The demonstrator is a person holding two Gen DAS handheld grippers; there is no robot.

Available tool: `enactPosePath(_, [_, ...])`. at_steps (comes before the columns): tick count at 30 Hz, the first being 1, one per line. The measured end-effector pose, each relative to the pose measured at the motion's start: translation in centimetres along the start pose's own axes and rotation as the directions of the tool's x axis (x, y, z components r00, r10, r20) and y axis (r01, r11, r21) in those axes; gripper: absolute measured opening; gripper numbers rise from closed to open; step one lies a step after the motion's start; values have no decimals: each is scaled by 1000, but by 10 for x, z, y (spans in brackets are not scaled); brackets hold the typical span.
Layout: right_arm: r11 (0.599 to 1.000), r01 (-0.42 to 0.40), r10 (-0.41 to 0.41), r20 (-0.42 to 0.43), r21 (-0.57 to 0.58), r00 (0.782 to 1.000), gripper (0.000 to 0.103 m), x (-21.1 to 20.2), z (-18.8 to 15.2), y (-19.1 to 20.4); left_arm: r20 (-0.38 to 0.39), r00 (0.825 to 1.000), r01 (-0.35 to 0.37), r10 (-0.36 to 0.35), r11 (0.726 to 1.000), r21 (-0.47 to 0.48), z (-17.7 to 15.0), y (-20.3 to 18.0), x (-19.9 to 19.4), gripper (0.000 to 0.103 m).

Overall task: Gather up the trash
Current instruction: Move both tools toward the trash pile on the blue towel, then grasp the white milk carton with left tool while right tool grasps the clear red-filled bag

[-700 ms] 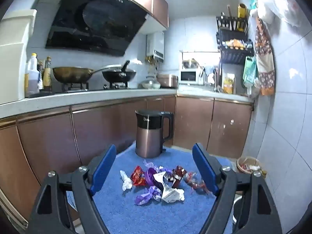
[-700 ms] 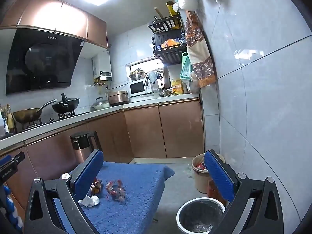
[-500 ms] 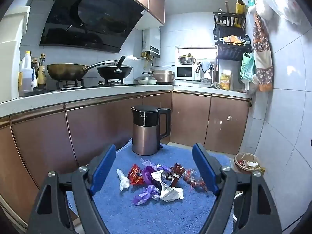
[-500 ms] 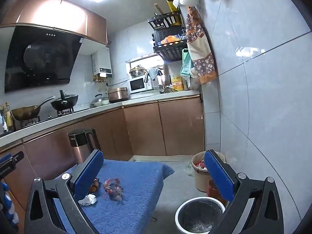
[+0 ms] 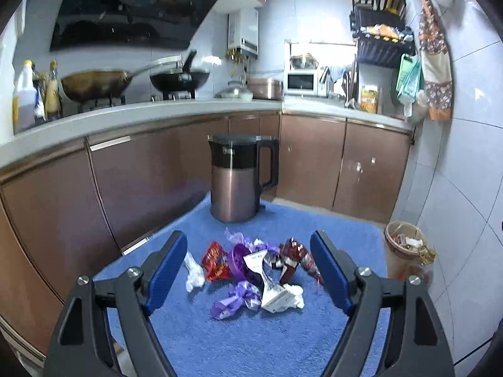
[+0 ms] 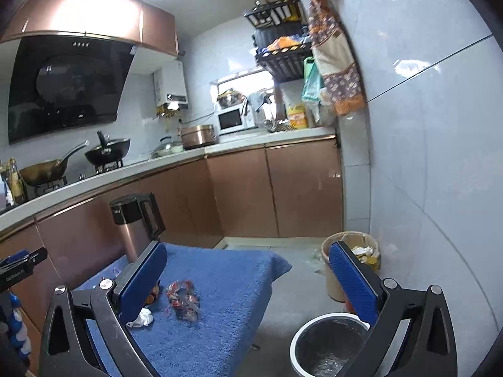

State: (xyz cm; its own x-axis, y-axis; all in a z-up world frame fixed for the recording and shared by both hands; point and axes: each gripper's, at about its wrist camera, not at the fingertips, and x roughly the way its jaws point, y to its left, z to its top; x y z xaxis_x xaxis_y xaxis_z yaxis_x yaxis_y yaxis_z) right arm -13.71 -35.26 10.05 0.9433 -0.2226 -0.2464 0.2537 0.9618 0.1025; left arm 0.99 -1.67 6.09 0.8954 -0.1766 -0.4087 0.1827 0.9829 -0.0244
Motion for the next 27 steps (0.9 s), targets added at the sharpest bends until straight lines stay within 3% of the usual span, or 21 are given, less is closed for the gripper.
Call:
enactPosePath(4, [999, -20, 20, 11, -45, 1000, 103, 26, -7, 6, -82, 996, 36, -38, 999, -21, -9, 3, 29, 80])
enactPosePath(7, [998, -61, 59, -79, -31, 995, 103, 47, -16, 7, -142, 987, 66, -72, 997, -48, -14, 5, 54, 79])
enactPosePath(12, [993, -116, 117, -150, 17, 982, 103, 83, -31, 12, -240, 962, 105, -127, 989, -101, -20, 5, 101, 79])
enactPosePath(16, [989, -146, 148, -216, 24, 965, 96, 118, -40, 18, -325, 936, 105, -138, 988, -116, -27, 1, 146, 76])
enactPosePath(21, [976, -209, 220, -324, 69, 920, 84, 166, -56, 28, -432, 887, 94, -164, 979, -181, -40, 5, 198, 53])
enactPosePath(23, [966, -243, 259, -363, 89, 895, 73, 187, -63, 35, -462, 870, 85, -172, 975, -203, -45, 9, 212, 49])
enactPosePath(27, [941, -312, 338, -430, 131, 837, 66, 224, -75, 50, -502, 843, 84, -193, 969, -233, -53, 10, 233, 46])
